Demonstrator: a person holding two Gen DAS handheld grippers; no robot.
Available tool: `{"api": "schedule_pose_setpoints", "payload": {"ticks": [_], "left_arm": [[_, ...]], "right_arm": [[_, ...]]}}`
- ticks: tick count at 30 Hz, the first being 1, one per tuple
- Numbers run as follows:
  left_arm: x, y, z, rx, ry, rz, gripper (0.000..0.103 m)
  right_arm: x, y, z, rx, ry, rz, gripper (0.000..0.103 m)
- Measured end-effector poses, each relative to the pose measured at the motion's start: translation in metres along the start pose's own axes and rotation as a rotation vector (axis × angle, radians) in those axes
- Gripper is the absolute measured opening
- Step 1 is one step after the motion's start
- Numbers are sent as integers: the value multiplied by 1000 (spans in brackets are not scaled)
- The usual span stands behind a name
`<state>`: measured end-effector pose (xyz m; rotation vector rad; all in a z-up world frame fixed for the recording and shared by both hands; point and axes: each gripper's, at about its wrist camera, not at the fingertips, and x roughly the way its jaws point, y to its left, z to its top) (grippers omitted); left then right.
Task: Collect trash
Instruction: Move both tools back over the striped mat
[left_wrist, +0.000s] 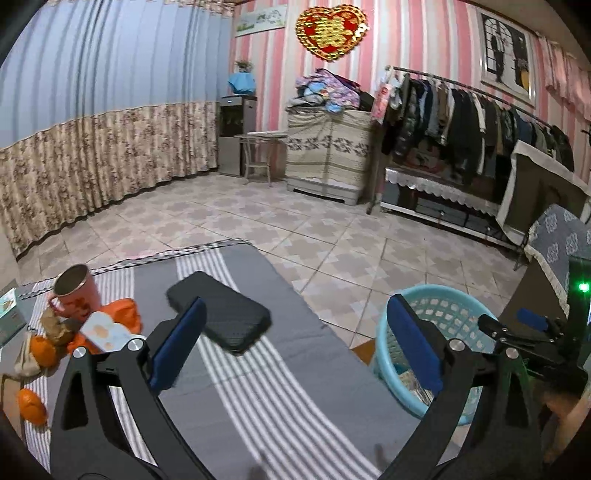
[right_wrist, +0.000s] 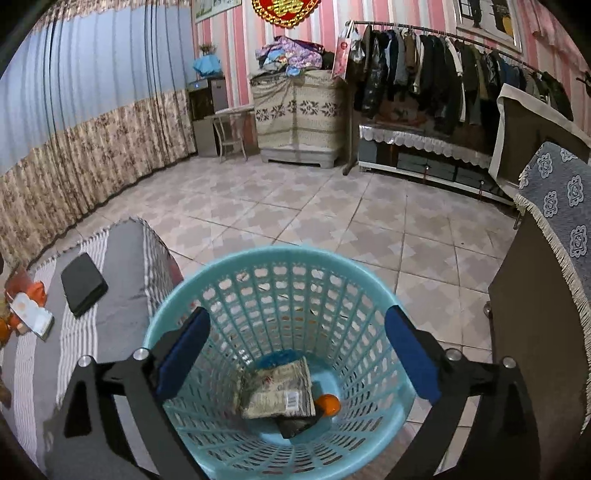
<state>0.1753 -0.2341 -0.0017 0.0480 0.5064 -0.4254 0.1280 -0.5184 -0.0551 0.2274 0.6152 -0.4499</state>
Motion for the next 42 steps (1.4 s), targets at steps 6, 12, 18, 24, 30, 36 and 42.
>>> {"api": "schedule_pose_setpoints", "payload": {"ticks": [6,12,18,24,30,36,42], "left_arm": [[-14,16,-2,-6,-21,37,97],[-26,30,-8,-14,-24,60,97],[-44,48,-17,-21,-34,100,97],[-60,72,-26,-46,-33,141,97],[-78,102,-38,-78,-27,181,97],[-93,132,-53,-105,-13,235,97],[-103,155,-69,-115,1,288,97]], "right_arm": [[-6,8,3,-9,-36,2,94],[-18,22,1,-8,-80,25,94],[-31,44,-3,-4,-114,85,95],[-41,76,-14,-36,-133,146,95],[-53,111,-30,-74,-134,236,96],[-52,138,-45,-85,-97,298,96],[-56,160,-57,-129,-97,333,96]]}}
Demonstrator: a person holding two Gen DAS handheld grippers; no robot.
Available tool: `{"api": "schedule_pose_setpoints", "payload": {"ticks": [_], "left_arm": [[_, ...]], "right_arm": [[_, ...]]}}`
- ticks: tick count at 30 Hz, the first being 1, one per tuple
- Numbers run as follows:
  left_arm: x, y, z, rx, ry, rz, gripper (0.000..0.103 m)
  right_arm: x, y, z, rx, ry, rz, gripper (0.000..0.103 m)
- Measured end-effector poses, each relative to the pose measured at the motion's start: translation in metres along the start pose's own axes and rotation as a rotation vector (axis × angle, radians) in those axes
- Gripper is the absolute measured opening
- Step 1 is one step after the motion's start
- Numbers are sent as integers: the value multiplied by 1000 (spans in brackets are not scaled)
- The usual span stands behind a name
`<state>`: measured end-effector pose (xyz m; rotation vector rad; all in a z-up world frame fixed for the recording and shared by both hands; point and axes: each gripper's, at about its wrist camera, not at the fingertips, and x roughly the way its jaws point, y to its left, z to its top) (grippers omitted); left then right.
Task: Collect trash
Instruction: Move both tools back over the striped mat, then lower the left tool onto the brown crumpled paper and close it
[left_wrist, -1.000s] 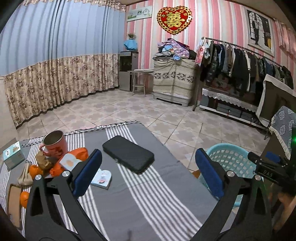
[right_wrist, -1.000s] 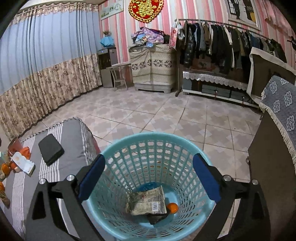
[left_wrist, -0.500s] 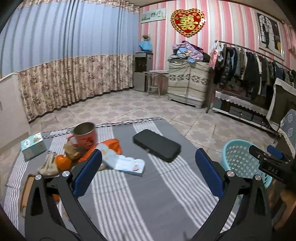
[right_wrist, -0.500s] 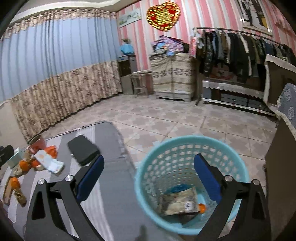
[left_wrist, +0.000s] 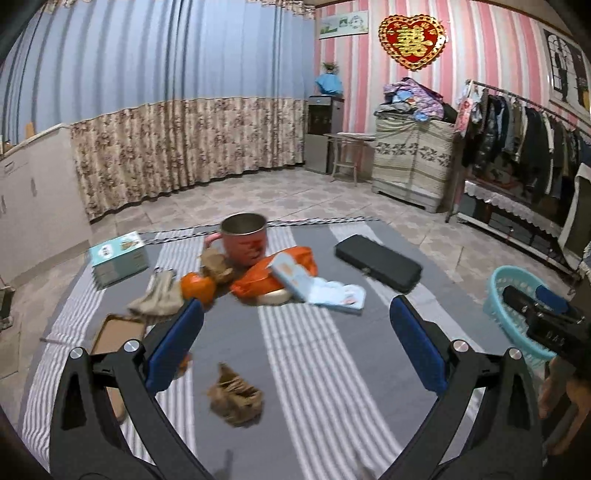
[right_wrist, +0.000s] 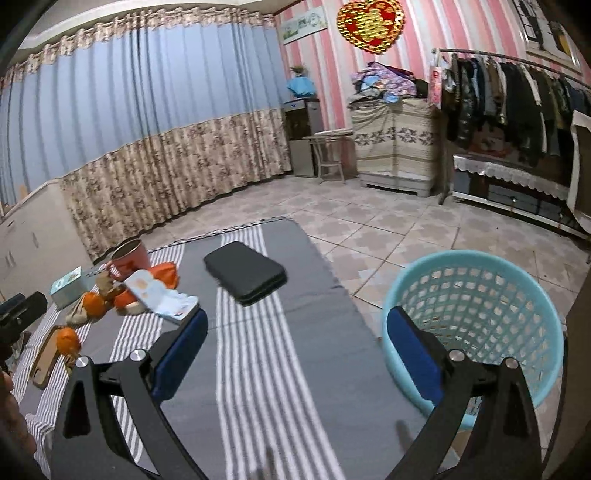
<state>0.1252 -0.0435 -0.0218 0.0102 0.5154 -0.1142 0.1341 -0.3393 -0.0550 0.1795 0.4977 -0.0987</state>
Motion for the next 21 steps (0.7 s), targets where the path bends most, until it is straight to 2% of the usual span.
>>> {"api": "schedule_pose_setpoints", "payload": {"ticks": [8,15,21], "left_arm": [[0,21,-19,-24,29,28,97],[3,31,-35,-49,59,41,97],[17,36,-57,-59,133,50,97]], "right_arm": [[6,11,-7,-12,25,30,96],[12,32,-16,-86,37,32,96],[18,44,-22,-135,59,34,96]]}}
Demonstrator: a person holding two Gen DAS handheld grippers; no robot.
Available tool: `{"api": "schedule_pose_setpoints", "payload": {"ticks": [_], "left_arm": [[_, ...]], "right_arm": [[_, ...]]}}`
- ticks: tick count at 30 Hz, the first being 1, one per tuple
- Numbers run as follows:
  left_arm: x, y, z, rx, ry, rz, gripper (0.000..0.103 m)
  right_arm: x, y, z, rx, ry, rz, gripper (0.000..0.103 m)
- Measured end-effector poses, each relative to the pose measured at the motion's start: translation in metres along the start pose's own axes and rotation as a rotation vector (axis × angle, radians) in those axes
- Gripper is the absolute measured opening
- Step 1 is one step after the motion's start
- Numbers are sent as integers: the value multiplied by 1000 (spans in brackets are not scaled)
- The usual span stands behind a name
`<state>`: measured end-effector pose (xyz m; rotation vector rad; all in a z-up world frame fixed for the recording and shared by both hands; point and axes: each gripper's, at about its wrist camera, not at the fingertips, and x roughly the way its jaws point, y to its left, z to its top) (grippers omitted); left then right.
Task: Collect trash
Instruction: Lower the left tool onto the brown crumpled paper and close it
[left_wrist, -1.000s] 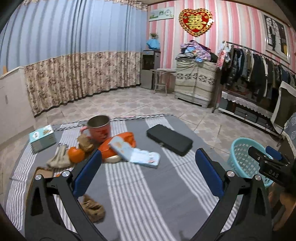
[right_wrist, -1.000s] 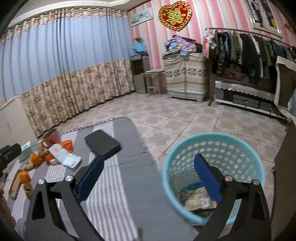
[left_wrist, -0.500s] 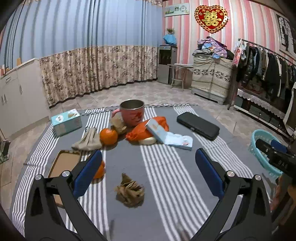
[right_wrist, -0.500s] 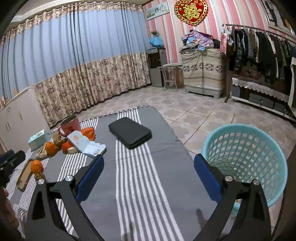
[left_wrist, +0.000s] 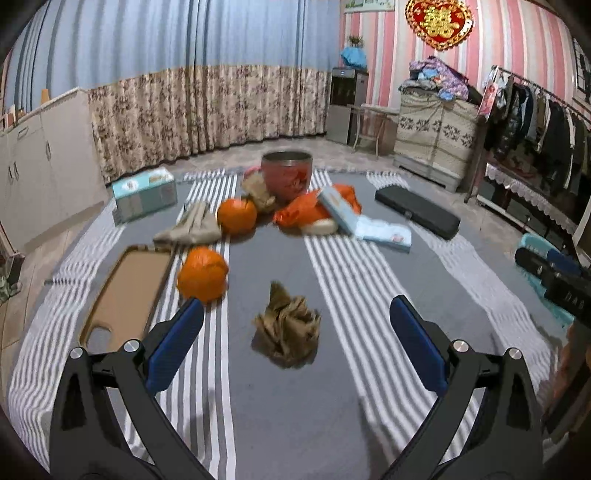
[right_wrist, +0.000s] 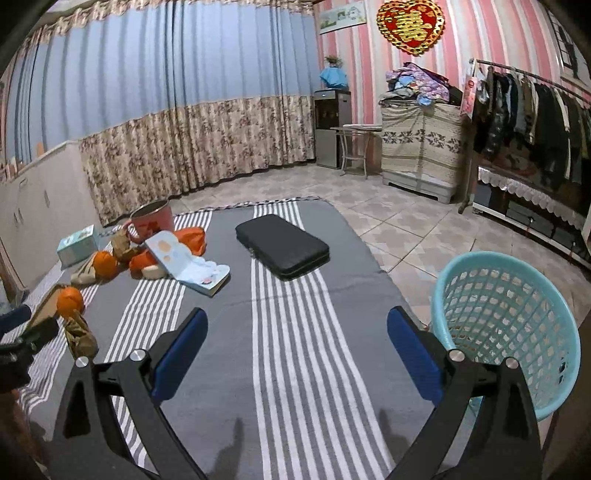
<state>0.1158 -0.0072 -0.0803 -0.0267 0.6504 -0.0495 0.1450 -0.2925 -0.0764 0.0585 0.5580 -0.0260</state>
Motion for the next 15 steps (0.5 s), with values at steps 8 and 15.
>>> {"api": "schedule_pose_setpoints", "payload": {"ticks": [8,15], "left_arm": [[24,1,-9,-10,84,0,97],[44,2,-6,-9,161,-39,62]], "right_arm": [[12,10,-7,-33,42,-3,96],[19,18,-11,-57,68,-8,96]]}}
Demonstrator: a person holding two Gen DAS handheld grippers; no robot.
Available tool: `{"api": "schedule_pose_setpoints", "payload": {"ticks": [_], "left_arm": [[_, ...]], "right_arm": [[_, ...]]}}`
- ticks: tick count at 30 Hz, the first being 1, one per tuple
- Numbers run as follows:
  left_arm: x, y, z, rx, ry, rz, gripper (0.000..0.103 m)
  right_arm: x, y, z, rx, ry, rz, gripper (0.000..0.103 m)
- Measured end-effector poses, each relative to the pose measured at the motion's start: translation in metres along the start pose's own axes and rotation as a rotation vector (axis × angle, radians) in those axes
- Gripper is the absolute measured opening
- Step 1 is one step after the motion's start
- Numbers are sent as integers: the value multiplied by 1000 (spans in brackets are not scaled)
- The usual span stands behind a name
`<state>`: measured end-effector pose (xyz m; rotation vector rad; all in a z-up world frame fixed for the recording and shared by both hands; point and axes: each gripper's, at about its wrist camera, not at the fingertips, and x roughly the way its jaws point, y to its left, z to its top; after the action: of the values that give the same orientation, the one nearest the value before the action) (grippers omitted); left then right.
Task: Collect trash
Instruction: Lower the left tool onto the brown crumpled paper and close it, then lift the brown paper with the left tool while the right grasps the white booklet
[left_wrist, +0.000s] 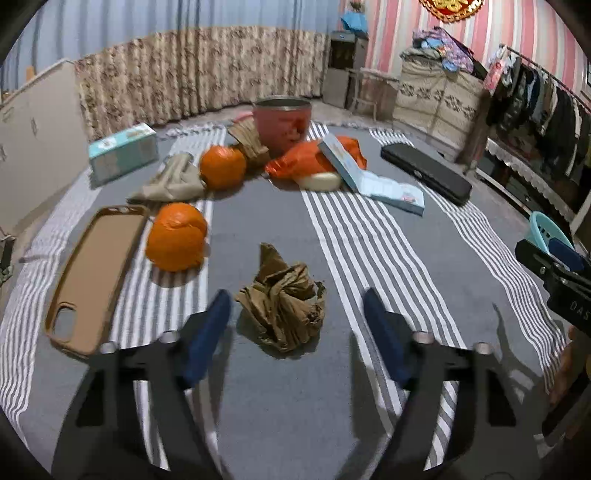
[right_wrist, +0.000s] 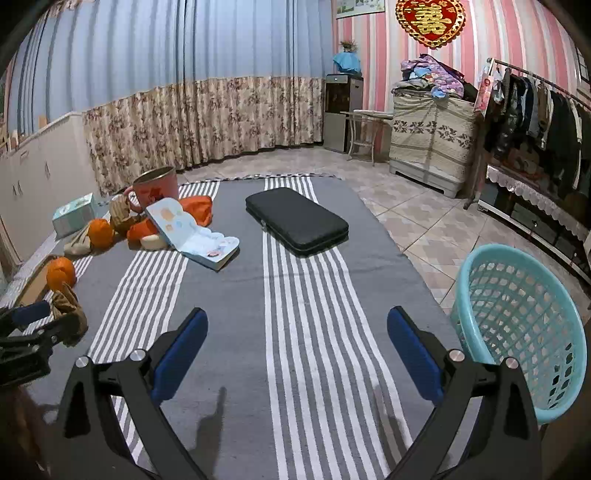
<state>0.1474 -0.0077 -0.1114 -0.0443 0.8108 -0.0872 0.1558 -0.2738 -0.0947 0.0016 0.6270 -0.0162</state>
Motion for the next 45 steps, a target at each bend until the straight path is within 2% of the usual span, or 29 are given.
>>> {"api": "schedule_pose_setpoints", "payload": {"ticks": [2,4,7,12,18,26,35,37,42,45], "left_arm": [[2,1,2,-3,6,-1,57],[2,4,4,-14,4,-8,48],[1,8,7,-16,-2,-19,44],[-8,20,22,-11,-63,-16,43],[-9,43,58,-10,-176,30,43],[9,62,77,-7,-191,77,43],[20,89,79,-63,-171,80,43],[23,91,78,-71,-162,80,43],[22,86,77,-52,-162,87,43],[17,82,77,-50,-167,87,43]], "right_arm": [[2,2,0,-7,7,-1,96],[4,2,-1,-10,16,0,96],[8,2,-1,-12,36,3,96],[16,6,8,-6,60,28,96],[32,21,26,-29,67,82,96],[90,61,47,-140,160,124,96],[144,90,61,-204,261,170,95],[148,94,61,-219,277,201,91],[139,97,59,-235,264,256,59],[128,93,56,-241,254,262,52]]}}
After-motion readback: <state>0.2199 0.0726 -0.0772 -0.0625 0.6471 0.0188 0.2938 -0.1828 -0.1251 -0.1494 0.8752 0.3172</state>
